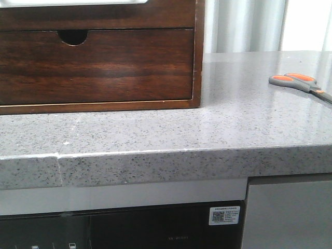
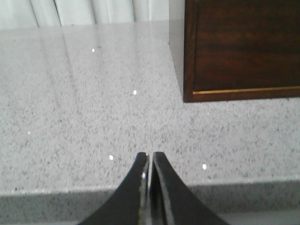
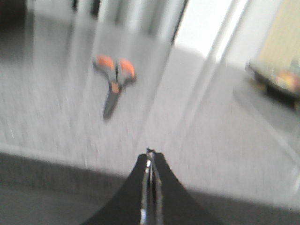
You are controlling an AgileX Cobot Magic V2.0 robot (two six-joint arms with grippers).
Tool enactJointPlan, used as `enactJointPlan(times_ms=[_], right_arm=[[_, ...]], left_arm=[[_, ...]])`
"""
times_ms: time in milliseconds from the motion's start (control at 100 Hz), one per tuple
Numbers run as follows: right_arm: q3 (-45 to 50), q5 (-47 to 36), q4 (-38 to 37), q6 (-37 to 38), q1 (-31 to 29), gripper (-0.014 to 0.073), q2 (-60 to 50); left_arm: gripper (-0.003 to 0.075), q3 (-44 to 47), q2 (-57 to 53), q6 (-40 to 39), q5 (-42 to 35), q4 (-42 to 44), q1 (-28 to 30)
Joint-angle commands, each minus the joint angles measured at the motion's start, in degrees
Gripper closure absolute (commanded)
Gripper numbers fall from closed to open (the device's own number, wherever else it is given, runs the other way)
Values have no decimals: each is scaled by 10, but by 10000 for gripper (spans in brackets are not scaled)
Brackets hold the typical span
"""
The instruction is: Put scissors in drawer with both arms
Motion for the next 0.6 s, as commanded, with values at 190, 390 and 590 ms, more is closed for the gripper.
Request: enactJointPlan(times_ms=[190, 390, 590], right_arm=[[18, -227, -12, -3, -2, 639, -14], [18, -254, -12, -3, -2, 639, -14], [7, -256, -10, 46, -2, 639, -13]], left_arm=[[740, 11, -19, 1, -111, -4, -1], [740, 11, -19, -4, -138, -4, -1], [740, 0, -19, -21, -252, -41, -1]])
